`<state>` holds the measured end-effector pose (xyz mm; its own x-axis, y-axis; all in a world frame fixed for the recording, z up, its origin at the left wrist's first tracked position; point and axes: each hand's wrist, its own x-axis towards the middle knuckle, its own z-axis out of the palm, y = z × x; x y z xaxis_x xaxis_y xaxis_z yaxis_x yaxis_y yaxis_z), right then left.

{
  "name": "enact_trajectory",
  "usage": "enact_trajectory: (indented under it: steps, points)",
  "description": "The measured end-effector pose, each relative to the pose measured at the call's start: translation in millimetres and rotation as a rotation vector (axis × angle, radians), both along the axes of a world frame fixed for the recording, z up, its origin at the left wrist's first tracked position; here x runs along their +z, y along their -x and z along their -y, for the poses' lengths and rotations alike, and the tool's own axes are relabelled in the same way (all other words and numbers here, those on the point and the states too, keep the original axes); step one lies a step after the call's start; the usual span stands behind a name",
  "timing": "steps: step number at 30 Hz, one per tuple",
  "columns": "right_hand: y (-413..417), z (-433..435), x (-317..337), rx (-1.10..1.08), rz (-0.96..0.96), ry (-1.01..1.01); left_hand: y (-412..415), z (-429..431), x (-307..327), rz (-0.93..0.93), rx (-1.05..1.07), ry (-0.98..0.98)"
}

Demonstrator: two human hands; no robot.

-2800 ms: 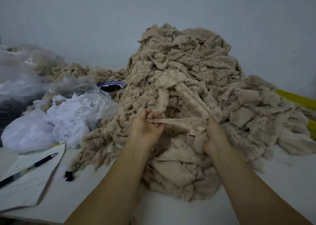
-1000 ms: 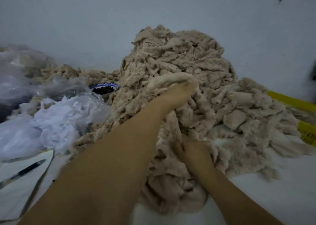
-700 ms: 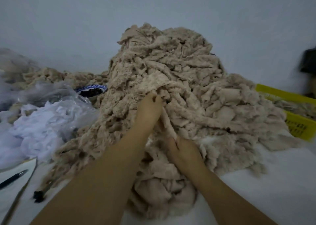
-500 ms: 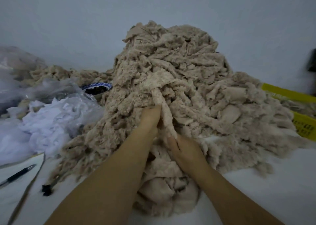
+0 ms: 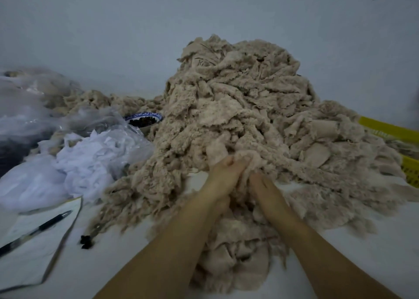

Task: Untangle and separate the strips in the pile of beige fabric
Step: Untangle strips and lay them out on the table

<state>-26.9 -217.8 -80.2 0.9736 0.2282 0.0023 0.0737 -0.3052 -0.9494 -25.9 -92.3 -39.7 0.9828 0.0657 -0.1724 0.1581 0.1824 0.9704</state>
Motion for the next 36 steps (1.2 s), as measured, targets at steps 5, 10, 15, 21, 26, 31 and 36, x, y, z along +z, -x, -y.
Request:
enact_trajectory:
  steps: [5,10,15,21,26,31,36]
  points:
    - [-9.0,6.7,15.6,-0.105,0.018,-0.083,-6.6,-18.3,28.7,-0.032,0.025,0.432]
    - [-23.7,14.5,38.6,-0.129,-0.212,-0.542,-15.4,-52.1,38.8,-0.111,0.172,0.470]
    - [-16.8,10.6,53.5,0.069,-0.425,-0.776,-24.5,-73.7,41.7,-0.057,0.328,0.883]
    - [-16.1,2.7,50.2,0.112,-0.505,-0.846,-18.1,-45.2,25.9,0.048,0.092,0.206]
    - [-29.4,4.9,49.4,-0.006,-0.397,-0.891,-0.9,-26.6,1.6,0.033,-0.149,-0.171]
    - [-34.9,6.1,58.7,-0.030,-0.334,-0.933,-0.7,-20.6,2.2,0.154,-0.116,-0.161]
    - [-42.2,12.0,67.8,-0.239,-0.424,-1.040,-3.7,-40.4,13.0,0.153,-0.152,0.318]
